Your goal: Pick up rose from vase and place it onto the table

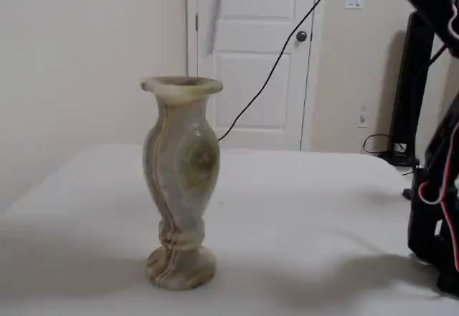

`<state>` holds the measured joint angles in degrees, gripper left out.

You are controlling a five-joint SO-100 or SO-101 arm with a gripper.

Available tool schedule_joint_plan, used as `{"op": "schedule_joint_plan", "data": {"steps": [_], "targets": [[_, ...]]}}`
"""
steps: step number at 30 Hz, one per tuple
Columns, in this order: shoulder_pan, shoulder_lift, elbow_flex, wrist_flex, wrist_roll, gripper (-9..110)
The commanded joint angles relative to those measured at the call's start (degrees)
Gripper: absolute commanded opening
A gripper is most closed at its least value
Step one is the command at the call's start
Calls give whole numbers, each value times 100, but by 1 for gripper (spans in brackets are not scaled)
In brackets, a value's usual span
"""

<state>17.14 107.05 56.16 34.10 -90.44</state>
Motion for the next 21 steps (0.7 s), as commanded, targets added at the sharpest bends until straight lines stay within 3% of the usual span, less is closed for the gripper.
{"op": "schedule_joint_plan", "data": {"steps": [1, 11, 21], "targets": [[615, 53, -501, 79, -343, 0], [1863, -668, -448, 229, -1318, 0], [2303, -976, 343, 290, -2171, 0]]}}
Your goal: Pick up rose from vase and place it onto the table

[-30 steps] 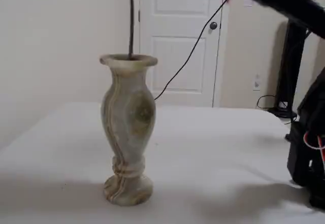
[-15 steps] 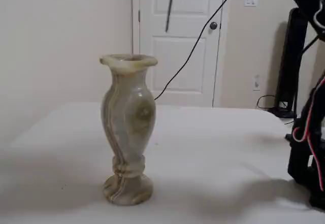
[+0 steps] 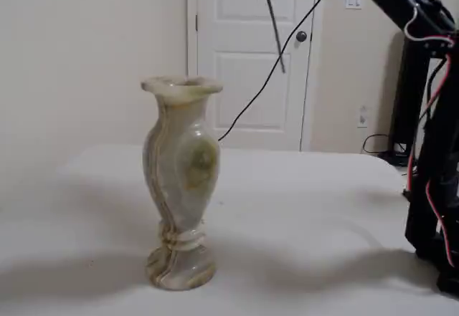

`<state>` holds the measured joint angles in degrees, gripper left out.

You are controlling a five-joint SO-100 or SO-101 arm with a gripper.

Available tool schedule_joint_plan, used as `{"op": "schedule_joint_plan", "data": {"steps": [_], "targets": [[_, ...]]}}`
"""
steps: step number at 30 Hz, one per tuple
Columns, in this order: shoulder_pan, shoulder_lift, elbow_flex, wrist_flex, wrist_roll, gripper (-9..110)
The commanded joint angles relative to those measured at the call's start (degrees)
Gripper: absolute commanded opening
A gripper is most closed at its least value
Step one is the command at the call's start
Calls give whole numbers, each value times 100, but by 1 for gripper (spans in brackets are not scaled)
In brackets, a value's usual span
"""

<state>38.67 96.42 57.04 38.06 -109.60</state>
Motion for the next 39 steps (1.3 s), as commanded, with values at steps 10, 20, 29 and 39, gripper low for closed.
{"op": "schedule_joint_plan", "data": {"steps": [10, 20, 29, 39], "targets": [[-396, 1573, 4245, -2294, -457, 0], [-923, 1696, 6838, -5036, -993, 0], [-1099, 2101, 7172, -4553, -1310, 0], [-1731, 3357, 8253, -4052, -1037, 0]]}}
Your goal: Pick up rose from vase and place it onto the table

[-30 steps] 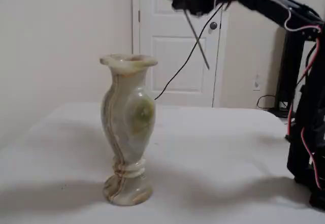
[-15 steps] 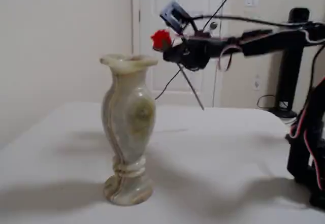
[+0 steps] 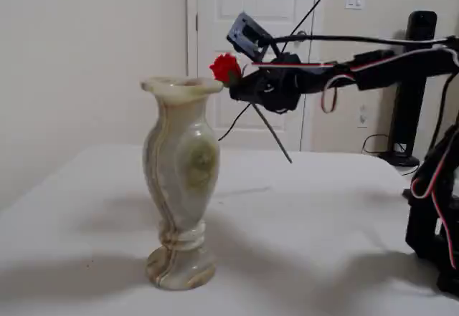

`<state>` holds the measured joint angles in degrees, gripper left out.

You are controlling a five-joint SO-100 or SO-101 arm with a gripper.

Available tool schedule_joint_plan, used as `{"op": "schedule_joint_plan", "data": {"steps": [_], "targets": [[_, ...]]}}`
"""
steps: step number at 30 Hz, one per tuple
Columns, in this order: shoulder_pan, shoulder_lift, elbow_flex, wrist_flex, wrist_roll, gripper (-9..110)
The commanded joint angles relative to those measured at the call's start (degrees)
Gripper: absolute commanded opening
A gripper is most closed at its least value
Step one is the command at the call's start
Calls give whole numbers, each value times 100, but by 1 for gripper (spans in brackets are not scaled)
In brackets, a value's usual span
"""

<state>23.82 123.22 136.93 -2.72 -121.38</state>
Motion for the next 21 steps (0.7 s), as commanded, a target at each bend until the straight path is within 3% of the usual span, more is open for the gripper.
{"op": "schedule_joint_plan", "data": {"steps": [1, 13, 21], "targets": [[-308, 773, 413, 26, 149, 0], [-483, 123, 642, -141, 923, 0], [-272, -1406, 659, -1257, 1055, 0]]}}
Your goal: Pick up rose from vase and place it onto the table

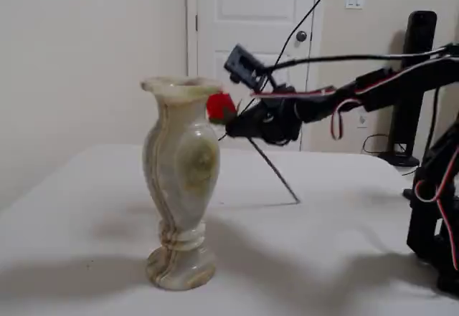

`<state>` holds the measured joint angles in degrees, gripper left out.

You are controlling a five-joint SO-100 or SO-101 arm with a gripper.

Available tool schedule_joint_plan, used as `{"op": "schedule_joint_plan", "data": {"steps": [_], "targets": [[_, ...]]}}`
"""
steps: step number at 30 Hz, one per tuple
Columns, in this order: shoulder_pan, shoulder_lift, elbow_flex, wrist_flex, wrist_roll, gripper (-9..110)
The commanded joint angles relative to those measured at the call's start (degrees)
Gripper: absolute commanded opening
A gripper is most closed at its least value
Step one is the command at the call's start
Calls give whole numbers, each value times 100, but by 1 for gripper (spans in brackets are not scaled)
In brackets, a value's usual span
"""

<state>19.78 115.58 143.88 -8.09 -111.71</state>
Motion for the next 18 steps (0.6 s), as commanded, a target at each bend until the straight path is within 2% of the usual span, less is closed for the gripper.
{"op": "schedule_joint_plan", "data": {"steps": [1, 9, 14, 18], "targets": [[141, -914, -35, -993, 88, 0], [-105, -2962, -132, -3023, 237, 0], [-123, -3990, -448, -3744, 308, 0], [-44, -4491, -835, -3876, 387, 0]]}}
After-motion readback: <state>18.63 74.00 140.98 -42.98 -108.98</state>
